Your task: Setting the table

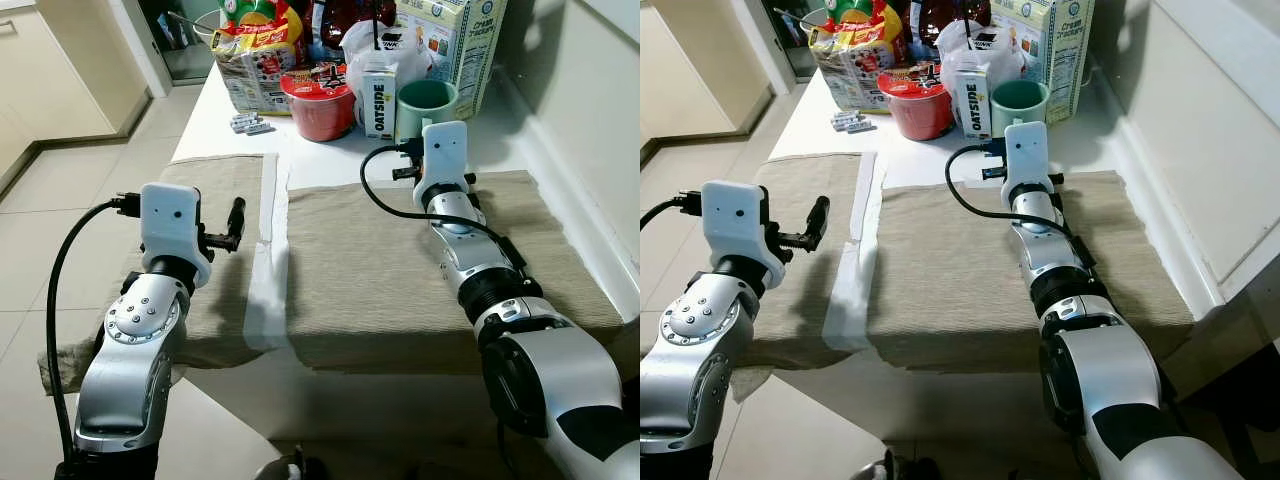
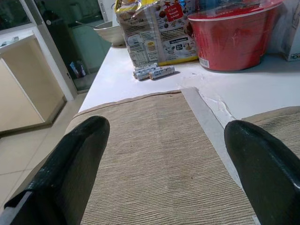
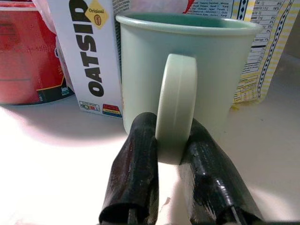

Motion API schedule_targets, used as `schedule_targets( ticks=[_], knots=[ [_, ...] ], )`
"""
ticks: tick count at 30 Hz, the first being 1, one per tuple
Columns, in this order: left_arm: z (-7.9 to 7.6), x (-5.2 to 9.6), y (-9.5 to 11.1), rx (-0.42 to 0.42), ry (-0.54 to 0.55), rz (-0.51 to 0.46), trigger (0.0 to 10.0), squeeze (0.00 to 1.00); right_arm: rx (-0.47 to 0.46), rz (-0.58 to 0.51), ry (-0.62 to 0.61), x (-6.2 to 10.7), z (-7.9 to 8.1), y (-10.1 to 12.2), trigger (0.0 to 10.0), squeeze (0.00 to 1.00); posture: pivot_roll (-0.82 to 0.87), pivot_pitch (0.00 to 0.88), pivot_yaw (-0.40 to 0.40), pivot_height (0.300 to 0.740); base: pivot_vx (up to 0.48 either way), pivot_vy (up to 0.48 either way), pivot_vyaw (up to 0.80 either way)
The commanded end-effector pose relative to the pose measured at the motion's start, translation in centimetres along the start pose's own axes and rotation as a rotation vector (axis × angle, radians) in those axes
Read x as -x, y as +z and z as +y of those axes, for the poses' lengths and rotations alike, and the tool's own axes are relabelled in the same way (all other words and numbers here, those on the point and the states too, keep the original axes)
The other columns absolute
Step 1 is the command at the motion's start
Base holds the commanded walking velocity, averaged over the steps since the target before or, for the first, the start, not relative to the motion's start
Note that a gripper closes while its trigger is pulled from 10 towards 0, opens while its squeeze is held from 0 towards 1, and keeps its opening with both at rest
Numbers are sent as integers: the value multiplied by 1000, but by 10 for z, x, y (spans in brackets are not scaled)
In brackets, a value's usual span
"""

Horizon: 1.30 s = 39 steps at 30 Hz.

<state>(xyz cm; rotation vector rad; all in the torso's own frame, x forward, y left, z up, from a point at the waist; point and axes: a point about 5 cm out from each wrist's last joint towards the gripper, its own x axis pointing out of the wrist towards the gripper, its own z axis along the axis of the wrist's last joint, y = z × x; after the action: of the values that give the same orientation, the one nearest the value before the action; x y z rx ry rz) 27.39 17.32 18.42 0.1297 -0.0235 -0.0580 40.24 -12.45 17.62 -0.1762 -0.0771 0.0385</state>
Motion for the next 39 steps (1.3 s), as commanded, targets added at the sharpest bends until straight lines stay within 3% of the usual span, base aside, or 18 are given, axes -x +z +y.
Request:
schedule_targets(
  ticks=[1,10,17,21,23,27,30,39],
  knots=[
    [6,-1,4,-20,23,-17,10000,0,-12,-23,36,1,9,3,0,0,-9,78,152,740,0,0,0],
    [3,-6,5,-9,13,-34,10000,0,-11,-142,95,9,17,17,0,0,-45,42,140,740,0,0,0],
    [-1,-13,4,1,2,-45,10000,0,41,-178,84,25,7,12,0,0,-81,7,138,740,0,0,0],
    [-3,-15,2,6,0,-45,10000,0,65,-194,79,38,4,10,0,0,-94,0,130,740,0,0,0],
    [-2,-15,1,8,8,-51,10000,0,78,-240,60,52,1,16,0,0,-100,0,125,740,0,0,0],
    [-1,-16,0,11,13,-58,10000,0,91,-279,38,60,-2,21,0,0,-102,0,124,740,0,0,0],
    [1,-17,2,25,27,-87,10000,0,98,-377,-26,60,-14,43,0,0,-106,0,124,740,0,0,0],
    [-1,-17,9,38,11,-126,10000,0,133,-514,-85,43,-34,100,0,0,-94,0,112,740,0,0,0]
  ],
)
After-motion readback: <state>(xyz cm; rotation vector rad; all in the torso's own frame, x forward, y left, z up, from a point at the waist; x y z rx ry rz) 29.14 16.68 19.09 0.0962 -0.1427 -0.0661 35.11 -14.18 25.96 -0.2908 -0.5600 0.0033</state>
